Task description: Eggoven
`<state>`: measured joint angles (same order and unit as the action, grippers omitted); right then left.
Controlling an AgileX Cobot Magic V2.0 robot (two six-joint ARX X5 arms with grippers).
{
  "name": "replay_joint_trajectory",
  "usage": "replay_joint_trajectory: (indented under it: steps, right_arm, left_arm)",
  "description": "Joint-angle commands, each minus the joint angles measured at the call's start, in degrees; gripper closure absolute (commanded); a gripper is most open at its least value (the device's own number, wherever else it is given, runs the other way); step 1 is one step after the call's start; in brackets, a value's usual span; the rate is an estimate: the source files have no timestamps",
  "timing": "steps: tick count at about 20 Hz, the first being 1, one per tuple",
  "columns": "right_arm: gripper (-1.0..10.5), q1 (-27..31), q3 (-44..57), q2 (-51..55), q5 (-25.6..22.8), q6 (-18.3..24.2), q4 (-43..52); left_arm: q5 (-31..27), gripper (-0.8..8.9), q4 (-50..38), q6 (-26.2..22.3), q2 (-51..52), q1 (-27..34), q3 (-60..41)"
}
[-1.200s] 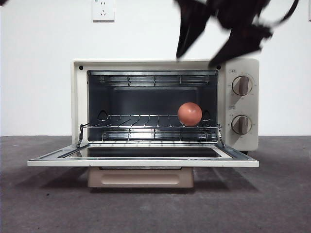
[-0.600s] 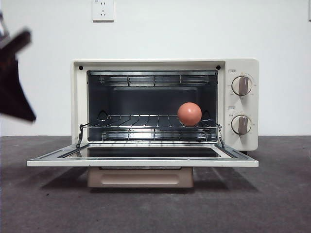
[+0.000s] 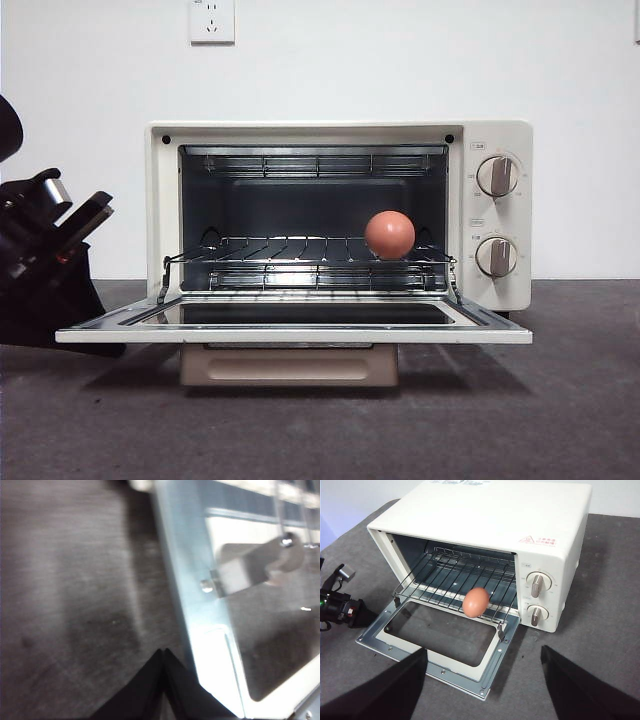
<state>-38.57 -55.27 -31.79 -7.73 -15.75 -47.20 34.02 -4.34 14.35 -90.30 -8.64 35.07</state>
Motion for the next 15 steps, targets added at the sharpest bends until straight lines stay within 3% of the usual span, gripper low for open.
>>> replay_joint_trajectory:
  steps: [1,5,7,10,15]
  right_arm:
    - [5.9,-0.4,-0.7,-0.2,-0.3,-1.5,0.4]
    - [5.9,-0.4,-0.7,-0.2,-0.7,-1.6,0.4]
    - [5.9,-0.4,-0.7,-0.2,-1.3,-1.7,0.4]
    - [5.9,-0.4,-0.7,-0.2,-1.4,-1.9,0.4]
    - [5.9,-0.4,-0.7,-0.3,-1.4,-1.9,0.4]
  left_arm:
    - [3.4,8.08,-1.3,0.7,-2.5,-0.1,0.3]
    - [10.3,8.07,-1.9,0.9,-4.2,0.0,0.3]
    - [14.9,8.07,-4.8,3.4,-4.1,0.7,0.3]
    - [19.4,8.07,-12.7,10.1,-4.1,2.1,0.3]
    - [20.2,8.07,-28.5,21.8,-4.0,3.1,0.7]
